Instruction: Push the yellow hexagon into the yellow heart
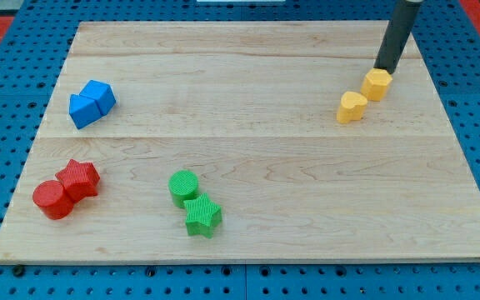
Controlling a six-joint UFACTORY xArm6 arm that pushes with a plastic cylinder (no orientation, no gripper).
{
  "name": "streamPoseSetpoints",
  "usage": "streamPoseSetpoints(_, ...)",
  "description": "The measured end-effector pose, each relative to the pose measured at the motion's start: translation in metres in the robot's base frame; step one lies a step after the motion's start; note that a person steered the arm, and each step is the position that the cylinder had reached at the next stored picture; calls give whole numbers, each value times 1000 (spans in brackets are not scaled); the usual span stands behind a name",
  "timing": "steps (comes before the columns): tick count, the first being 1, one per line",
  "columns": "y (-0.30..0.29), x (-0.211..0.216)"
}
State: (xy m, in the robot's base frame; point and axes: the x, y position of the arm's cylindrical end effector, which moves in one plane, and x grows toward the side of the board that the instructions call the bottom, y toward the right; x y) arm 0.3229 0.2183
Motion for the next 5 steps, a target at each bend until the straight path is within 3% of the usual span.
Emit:
streamPoseSetpoints(1,4,28)
streamPoseSetpoints(5,-16,31)
